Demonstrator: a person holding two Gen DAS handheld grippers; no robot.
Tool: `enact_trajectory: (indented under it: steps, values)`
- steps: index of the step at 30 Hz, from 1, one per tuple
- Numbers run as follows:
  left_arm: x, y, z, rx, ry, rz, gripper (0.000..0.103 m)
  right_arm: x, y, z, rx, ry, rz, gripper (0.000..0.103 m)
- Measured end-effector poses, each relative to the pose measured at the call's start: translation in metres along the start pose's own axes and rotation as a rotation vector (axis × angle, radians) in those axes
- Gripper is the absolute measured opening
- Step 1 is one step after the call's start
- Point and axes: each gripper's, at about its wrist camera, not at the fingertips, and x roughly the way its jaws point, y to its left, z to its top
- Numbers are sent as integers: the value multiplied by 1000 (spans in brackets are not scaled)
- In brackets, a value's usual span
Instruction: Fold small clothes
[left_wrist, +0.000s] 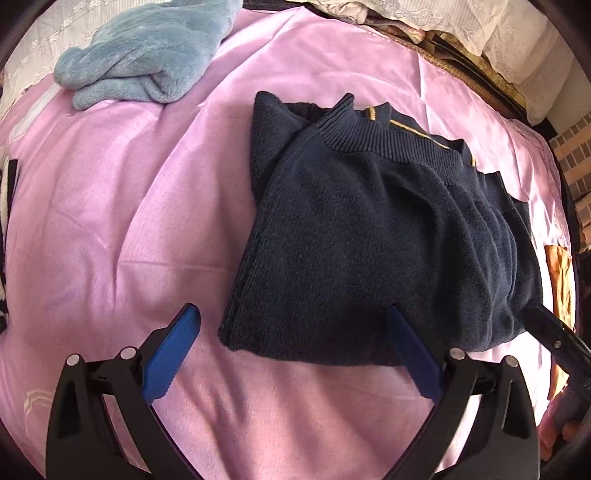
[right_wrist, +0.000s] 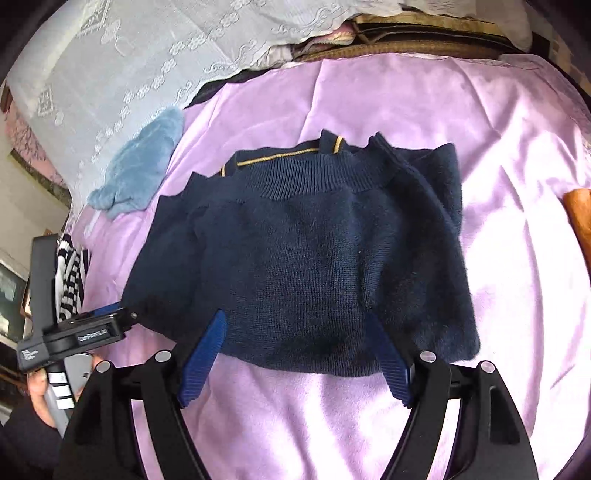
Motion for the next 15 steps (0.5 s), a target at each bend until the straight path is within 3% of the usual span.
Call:
enact_trajectory:
  steps: [6, 15]
  values:
    - [7, -7, 4, 6, -3, -13, 97, -18, 9, 13, -39, -10, -55, 78]
    - [12, -7, -3, -46, -1, 30, 97, 24, 21, 25, -106, 60, 1, 78]
